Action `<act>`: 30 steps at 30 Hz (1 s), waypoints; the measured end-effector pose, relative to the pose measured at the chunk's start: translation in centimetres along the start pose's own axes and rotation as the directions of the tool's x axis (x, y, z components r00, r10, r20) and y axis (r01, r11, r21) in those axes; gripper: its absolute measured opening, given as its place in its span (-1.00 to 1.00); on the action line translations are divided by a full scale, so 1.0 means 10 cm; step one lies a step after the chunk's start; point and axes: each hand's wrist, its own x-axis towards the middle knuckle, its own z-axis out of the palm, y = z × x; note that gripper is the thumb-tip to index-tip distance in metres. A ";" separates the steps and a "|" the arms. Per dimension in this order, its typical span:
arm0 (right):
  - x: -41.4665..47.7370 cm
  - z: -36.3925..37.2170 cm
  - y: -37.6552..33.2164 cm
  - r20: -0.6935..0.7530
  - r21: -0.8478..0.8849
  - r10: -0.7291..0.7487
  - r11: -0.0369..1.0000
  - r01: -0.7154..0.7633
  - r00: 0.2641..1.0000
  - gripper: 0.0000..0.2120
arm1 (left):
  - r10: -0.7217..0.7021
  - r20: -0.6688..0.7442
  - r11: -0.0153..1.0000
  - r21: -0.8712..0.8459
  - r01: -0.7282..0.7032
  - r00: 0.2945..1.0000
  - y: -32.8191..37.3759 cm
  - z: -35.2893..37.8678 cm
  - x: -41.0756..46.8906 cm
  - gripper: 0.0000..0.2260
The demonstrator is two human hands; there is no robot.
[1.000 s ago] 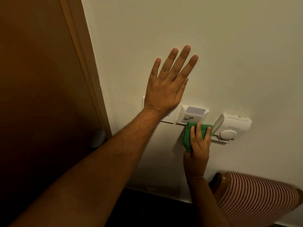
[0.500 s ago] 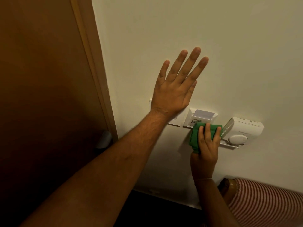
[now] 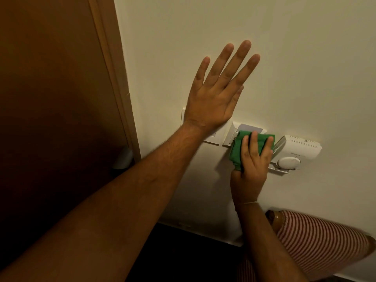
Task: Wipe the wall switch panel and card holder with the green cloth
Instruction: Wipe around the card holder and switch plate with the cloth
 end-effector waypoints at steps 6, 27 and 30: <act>-0.25 -0.01 0.01 0.123 -0.076 0.021 0.997 -0.012 0.992 -0.34 | -0.002 0.008 1.000 -0.012 0.002 1.000 0.01 -0.04 0.00 -0.38; 0.00 0.09 -0.17 0.013 -0.043 -0.002 0.999 0.003 1.000 -0.50 | -0.001 -0.017 1.000 -0.012 0.001 1.000 0.00 -0.01 0.00 -0.37; -0.17 0.09 -0.16 0.110 -0.101 0.010 0.995 0.002 0.994 -0.32 | -0.004 -0.017 1.000 -0.015 0.004 1.000 0.00 -0.01 0.00 -0.36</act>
